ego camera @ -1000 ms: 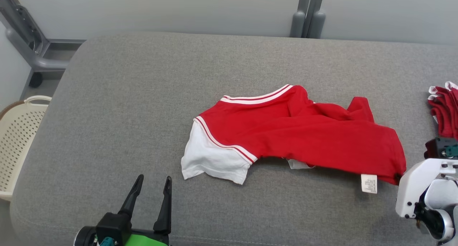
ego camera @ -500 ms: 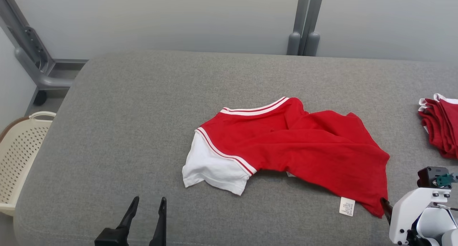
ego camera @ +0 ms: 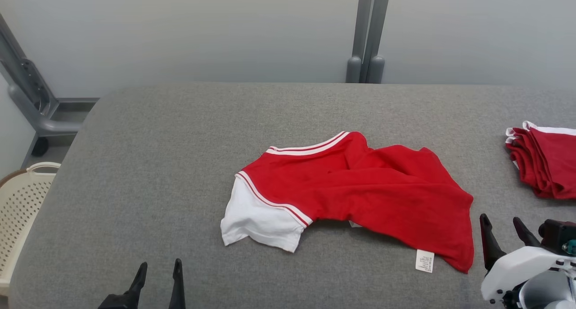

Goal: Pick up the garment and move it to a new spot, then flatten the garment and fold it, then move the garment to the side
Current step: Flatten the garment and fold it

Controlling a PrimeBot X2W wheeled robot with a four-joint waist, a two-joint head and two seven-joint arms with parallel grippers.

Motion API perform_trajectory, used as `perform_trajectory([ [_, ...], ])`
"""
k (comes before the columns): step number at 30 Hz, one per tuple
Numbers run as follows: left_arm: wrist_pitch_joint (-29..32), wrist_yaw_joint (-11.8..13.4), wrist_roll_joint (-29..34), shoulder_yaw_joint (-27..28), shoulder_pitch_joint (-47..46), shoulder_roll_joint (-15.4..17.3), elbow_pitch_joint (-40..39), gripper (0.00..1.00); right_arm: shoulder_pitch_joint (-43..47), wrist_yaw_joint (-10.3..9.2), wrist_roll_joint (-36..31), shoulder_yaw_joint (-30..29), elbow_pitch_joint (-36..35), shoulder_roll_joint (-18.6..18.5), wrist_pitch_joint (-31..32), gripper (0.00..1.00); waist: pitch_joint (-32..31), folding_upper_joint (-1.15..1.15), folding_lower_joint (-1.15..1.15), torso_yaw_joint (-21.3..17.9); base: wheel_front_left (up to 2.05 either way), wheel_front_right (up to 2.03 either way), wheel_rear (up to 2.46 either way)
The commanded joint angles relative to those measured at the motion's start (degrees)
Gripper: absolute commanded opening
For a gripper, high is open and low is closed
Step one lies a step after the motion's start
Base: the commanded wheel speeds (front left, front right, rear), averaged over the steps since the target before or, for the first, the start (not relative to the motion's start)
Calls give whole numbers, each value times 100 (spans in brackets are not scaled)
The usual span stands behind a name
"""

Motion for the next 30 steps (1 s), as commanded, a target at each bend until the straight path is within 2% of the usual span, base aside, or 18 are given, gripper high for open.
perform_trajectory([
  [1,34,53,-57,32,-5,52,6,100,101,-5,1,90,62,1,-276,100,-38,0,0,-53,0,0,0],
  [5,33,132,-29,96,-148,130,51,100,108,-6,96,606,232,4,-1216,100,-68,0,0,-104,0,0,0],
  [10,-79,154,-59,168,-308,117,61,100,2,-5,143,948,452,4,-1823,100,-113,0,0,-114,0,0,0],
  [13,-143,96,-92,160,-391,73,-11,100,-53,-6,159,1129,582,3,-1970,100,-146,0,0,-109,0,0,0],
  [21,-212,-264,-158,71,-458,51,-130,100,-142,-6,66,1528,868,2,-2092,100,-198,0,0,-102,0,0,0],
  [30,-211,-371,-108,72,-437,35,-15,100,-104,-6,94,1631,969,4,-2008,100,-147,0,0,-144,0,0,0],
])
